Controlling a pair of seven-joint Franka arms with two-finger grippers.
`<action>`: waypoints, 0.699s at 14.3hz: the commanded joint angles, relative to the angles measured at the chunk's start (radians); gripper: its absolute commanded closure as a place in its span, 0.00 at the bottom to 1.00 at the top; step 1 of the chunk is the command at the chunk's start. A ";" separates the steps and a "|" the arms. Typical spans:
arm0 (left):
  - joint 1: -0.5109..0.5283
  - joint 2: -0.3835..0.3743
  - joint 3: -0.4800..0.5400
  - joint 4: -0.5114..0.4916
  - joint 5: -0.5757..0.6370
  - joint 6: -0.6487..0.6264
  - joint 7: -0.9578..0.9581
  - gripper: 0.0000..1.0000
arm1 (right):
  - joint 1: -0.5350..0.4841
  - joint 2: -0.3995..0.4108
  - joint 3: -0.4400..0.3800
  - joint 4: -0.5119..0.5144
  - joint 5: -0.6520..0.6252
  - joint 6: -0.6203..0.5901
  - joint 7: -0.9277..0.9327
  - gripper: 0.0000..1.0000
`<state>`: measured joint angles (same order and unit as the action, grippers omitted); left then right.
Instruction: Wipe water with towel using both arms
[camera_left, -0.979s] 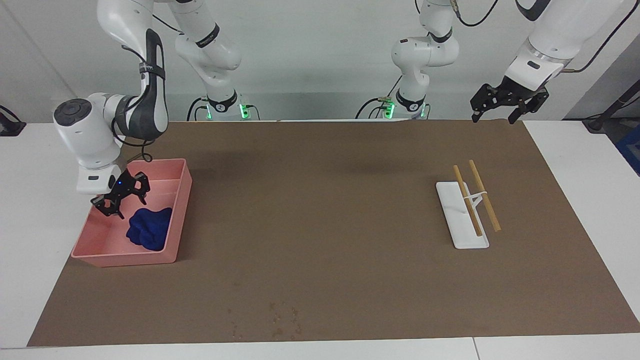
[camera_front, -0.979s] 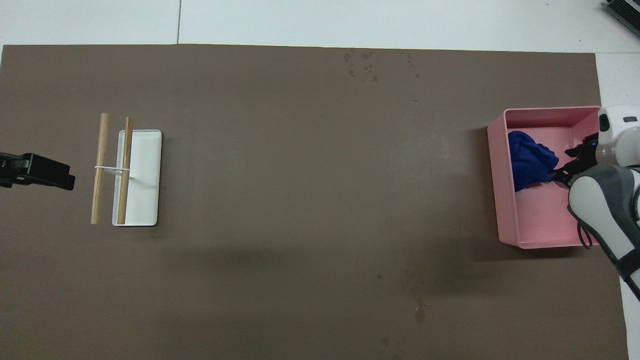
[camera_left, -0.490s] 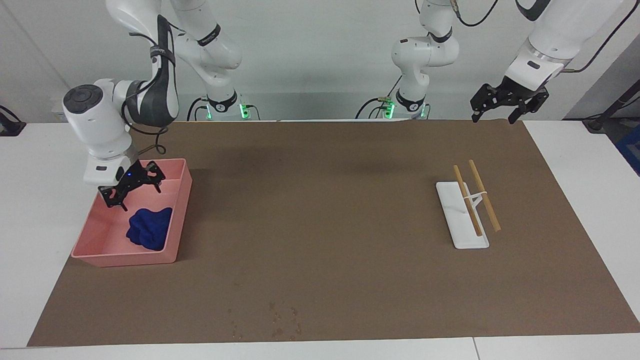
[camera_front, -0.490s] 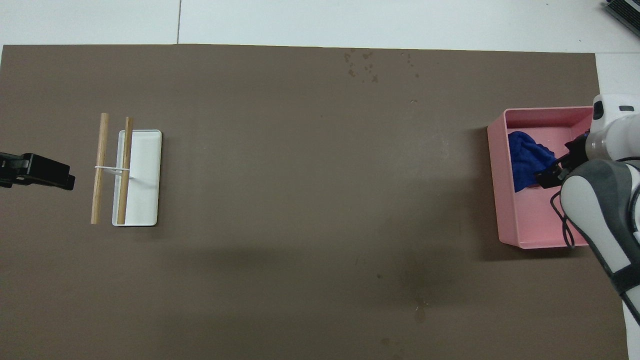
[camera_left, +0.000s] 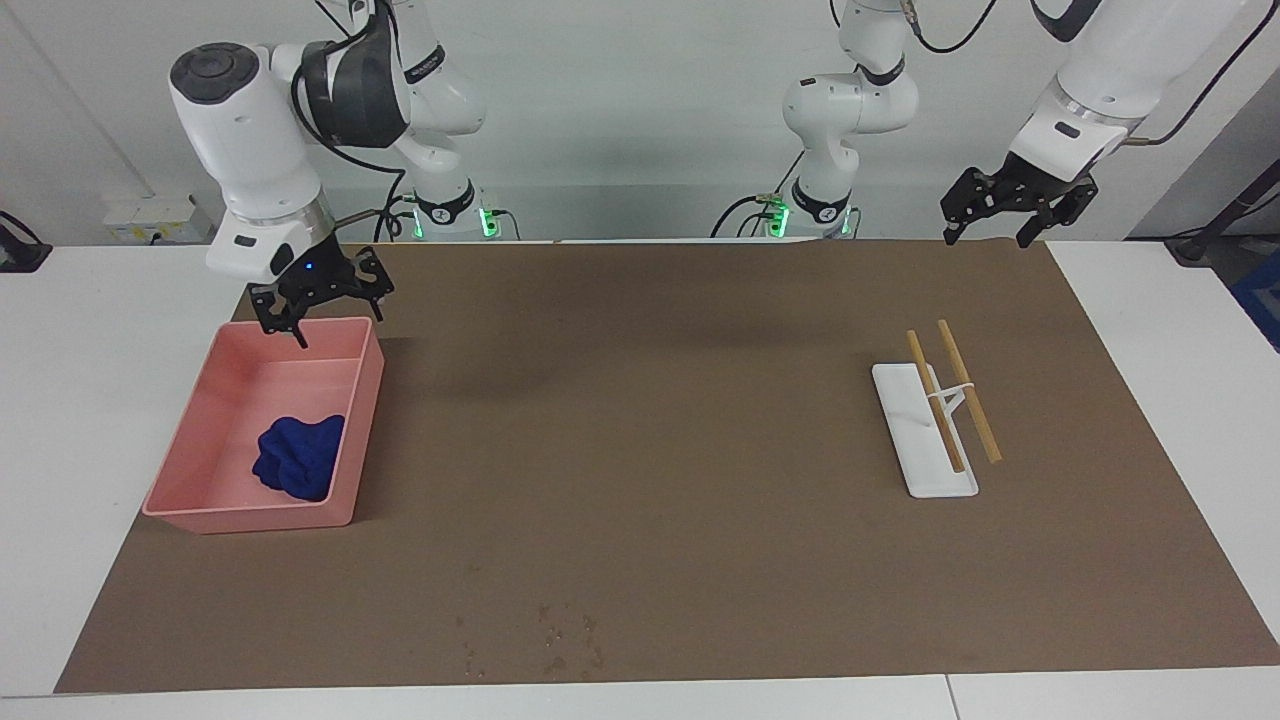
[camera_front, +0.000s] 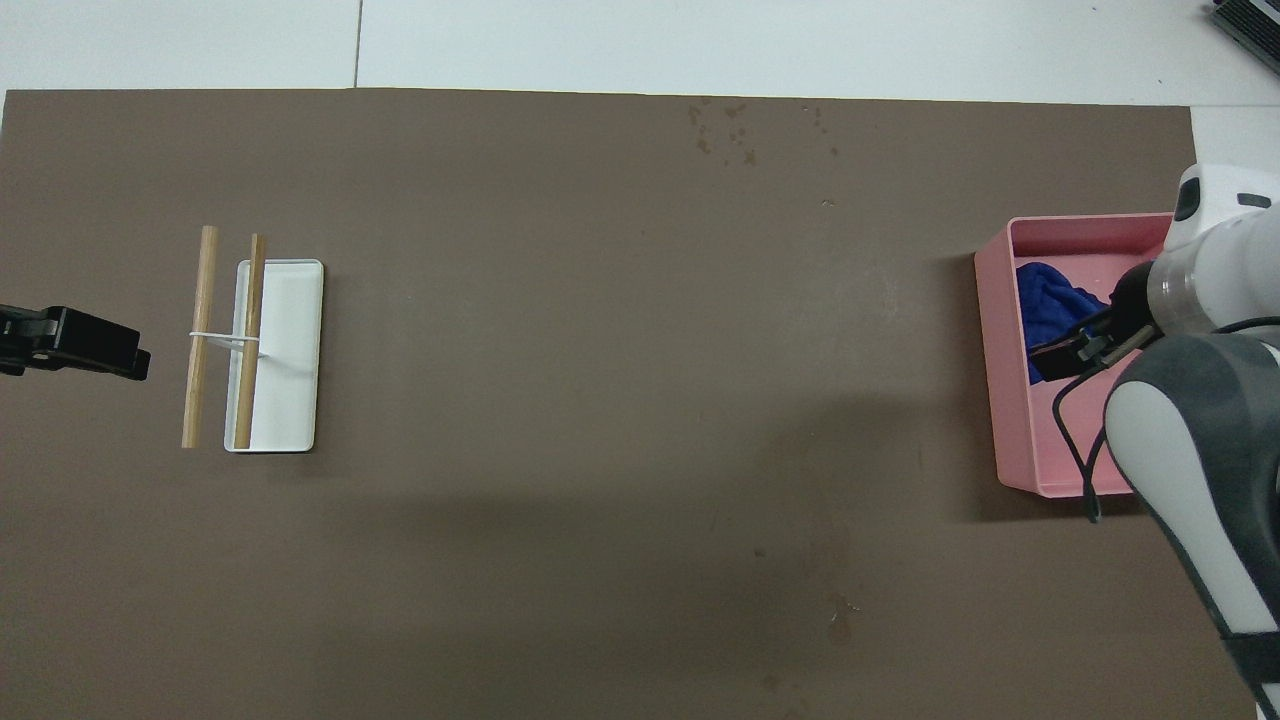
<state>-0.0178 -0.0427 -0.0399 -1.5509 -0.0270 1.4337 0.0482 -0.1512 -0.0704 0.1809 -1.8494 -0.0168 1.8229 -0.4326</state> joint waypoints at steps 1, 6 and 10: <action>-0.005 -0.023 0.005 -0.025 0.012 0.002 -0.001 0.00 | -0.014 -0.046 0.015 0.025 0.044 -0.062 0.058 0.00; -0.005 -0.023 0.005 -0.025 0.013 0.002 -0.001 0.00 | -0.014 -0.058 0.034 0.128 0.044 -0.238 0.155 0.00; -0.005 -0.023 0.005 -0.025 0.013 0.002 -0.001 0.00 | 0.065 -0.060 -0.023 0.136 0.046 -0.228 0.190 0.00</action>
<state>-0.0178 -0.0428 -0.0399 -1.5509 -0.0270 1.4337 0.0482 -0.1419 -0.1282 0.1965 -1.7190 0.0144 1.5952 -0.2886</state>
